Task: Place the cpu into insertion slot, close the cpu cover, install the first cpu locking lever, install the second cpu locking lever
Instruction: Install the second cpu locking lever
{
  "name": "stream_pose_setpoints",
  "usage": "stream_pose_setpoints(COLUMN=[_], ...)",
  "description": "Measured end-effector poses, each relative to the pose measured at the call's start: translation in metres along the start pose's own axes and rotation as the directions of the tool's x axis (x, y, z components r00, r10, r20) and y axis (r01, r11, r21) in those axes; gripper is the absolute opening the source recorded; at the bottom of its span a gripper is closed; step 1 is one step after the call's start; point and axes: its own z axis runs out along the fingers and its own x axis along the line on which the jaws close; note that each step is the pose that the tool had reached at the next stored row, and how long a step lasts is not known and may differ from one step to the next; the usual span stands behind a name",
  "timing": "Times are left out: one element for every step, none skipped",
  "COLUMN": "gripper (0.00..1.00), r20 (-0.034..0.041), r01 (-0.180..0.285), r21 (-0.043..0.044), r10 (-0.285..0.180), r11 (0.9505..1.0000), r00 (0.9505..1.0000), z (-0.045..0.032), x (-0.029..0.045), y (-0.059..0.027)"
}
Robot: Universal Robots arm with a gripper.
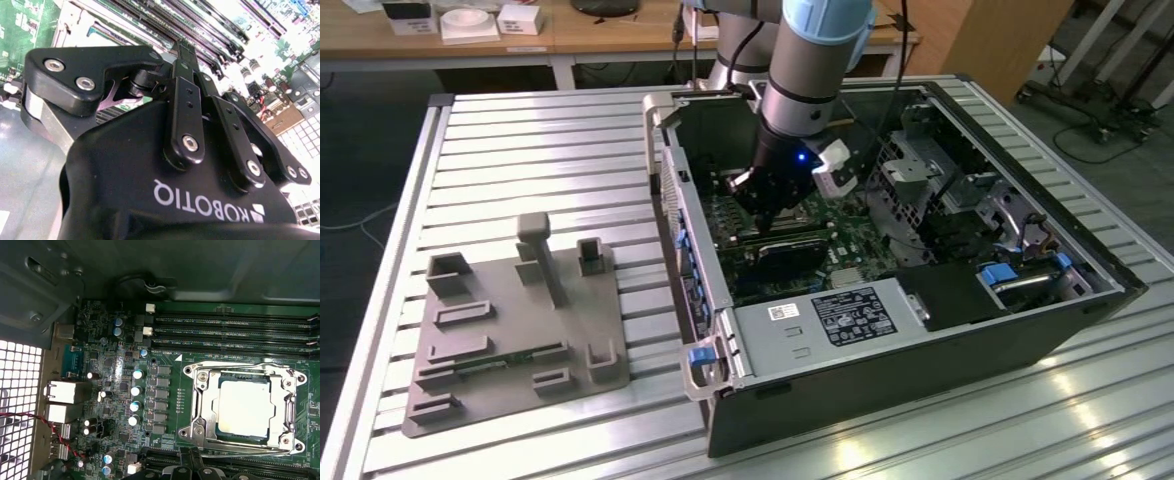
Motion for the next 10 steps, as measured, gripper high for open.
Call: stream_pose_setpoints(gripper=[0.11,0.11,0.11,0.11,0.11,0.11,0.11,0.11,0.11,0.11], r20=[0.0000,0.0001,0.0004,0.0007,0.0010,0.0012,0.0015,0.0018,0.0020,0.0022], r01=[0.001,0.001,0.002,0.002,0.003,0.003,0.004,0.004,0.005,0.005], r21=[-0.0013,-0.0035,-0.0066,-0.0103,-0.0139,-0.0174,-0.0209,-0.0244,-0.0275,-0.0305], r10=[-0.001,-0.001,-0.002,-0.002,-0.003,-0.003,-0.004,-0.004,-0.005,-0.005], r11=[1.0000,1.0000,1.0000,0.9999,0.9999,0.9998,0.9998,0.9997,0.9996,0.9995], r00=[1.0000,1.0000,1.0000,1.0000,1.0000,1.0000,1.0000,1.0000,1.0000,1.0000], z=[0.0006,0.0011,0.0017,0.0023,0.0029,0.0034,0.0039,0.0044,0.0047,0.0051], x=[0.0000,0.0000,0.0000,0.0000,0.0001,0.0002,0.0003,0.0004,0.0006,0.0007], y=[0.0000,-0.0001,-0.0001,-0.0001,-0.0001,-0.0001,-0.0001,-0.0001,-0.0001,-0.0001])
